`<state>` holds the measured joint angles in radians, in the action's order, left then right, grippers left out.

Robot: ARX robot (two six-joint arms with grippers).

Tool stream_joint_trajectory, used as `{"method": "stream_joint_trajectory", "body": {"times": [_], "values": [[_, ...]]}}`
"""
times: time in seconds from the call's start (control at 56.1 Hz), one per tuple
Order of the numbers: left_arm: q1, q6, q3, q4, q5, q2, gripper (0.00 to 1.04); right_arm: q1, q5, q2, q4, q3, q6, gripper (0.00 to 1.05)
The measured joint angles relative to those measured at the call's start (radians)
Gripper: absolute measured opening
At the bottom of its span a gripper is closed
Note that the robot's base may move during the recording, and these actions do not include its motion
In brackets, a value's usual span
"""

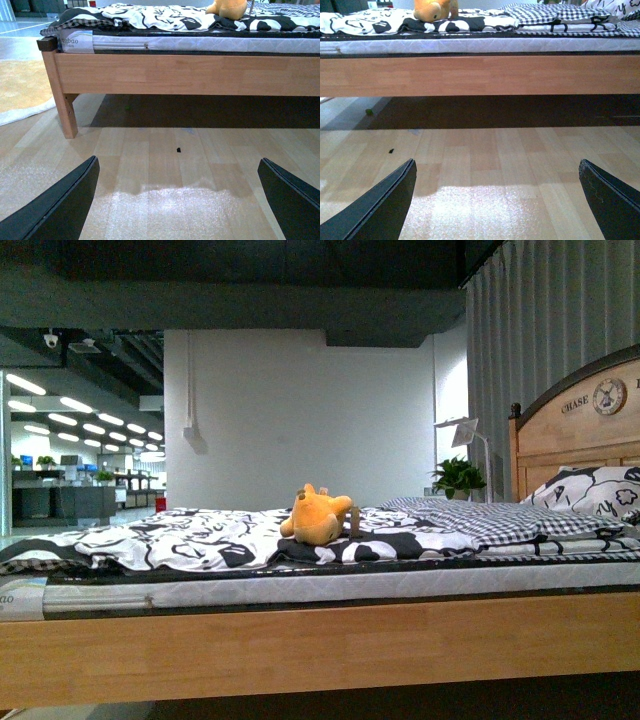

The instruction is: Put away toys

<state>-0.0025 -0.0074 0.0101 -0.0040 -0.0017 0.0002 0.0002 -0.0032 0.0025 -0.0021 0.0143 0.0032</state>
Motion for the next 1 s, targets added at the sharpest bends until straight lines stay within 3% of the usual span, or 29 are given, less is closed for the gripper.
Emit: {"method": "stream_joint_trajectory", "body": {"times": [0.998], "values": [[0.0,0.0,0.0,0.0,0.001,0.0,0.98,0.0,0.0,0.0,0.0,0.0,0.0,0.98]]}}
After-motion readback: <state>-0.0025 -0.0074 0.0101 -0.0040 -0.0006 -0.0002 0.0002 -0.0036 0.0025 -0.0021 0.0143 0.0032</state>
